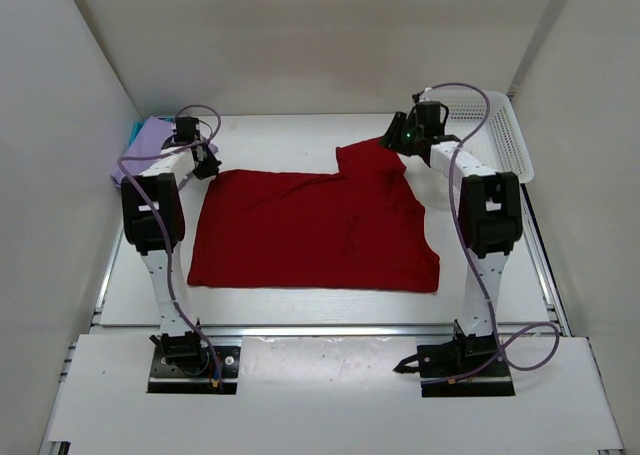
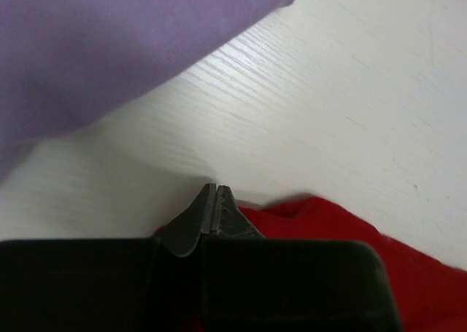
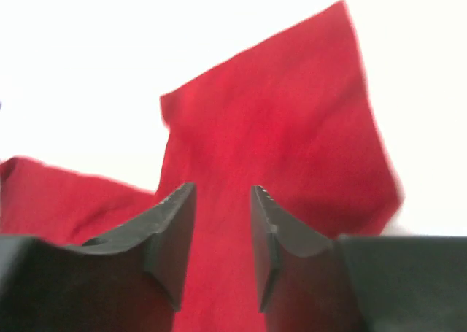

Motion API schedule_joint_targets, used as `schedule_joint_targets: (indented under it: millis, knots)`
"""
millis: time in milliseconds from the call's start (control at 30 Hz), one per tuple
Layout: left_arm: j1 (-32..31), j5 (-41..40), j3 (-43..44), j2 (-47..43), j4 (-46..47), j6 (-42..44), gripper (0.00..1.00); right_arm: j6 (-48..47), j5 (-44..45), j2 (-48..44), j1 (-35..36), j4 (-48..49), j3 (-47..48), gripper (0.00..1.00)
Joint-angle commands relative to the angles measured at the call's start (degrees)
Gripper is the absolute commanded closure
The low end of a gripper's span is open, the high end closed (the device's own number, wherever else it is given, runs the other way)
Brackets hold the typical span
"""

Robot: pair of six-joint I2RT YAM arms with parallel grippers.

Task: Fold and stack the t-shirts
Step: Grap the side of the flattened tshirt furthest away from the robot with both arms

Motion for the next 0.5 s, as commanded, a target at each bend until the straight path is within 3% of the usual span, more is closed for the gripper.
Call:
schedule_joint_targets:
  millis: [0, 133, 200, 467]
  knots:
    - [0.1, 2.4, -1.7, -8.3, 3.8, -1.4, 1.0, -5.2, 6.8, 6.7, 0.0, -10.3, 13.3, 0.63]
    - [0.4, 3.0, -3.8, -10.6, 4.9, -1.8, 1.0, -9.0, 13.3, 20.2, 0.0, -24.1, 36.3, 0.61]
    - [0.3, 3.3, -5.3, -11.5, 5.7, -1.7, 1.0, -10.9, 15.6, 29.2, -0.3, -30.5, 52.4, 0.61]
    - [0.4, 4.2, -7.9, -13.3, 7.5, -3.3, 1.0, -8.1, 10.4, 33.8, -3.0, -27.4, 52.9, 0.56]
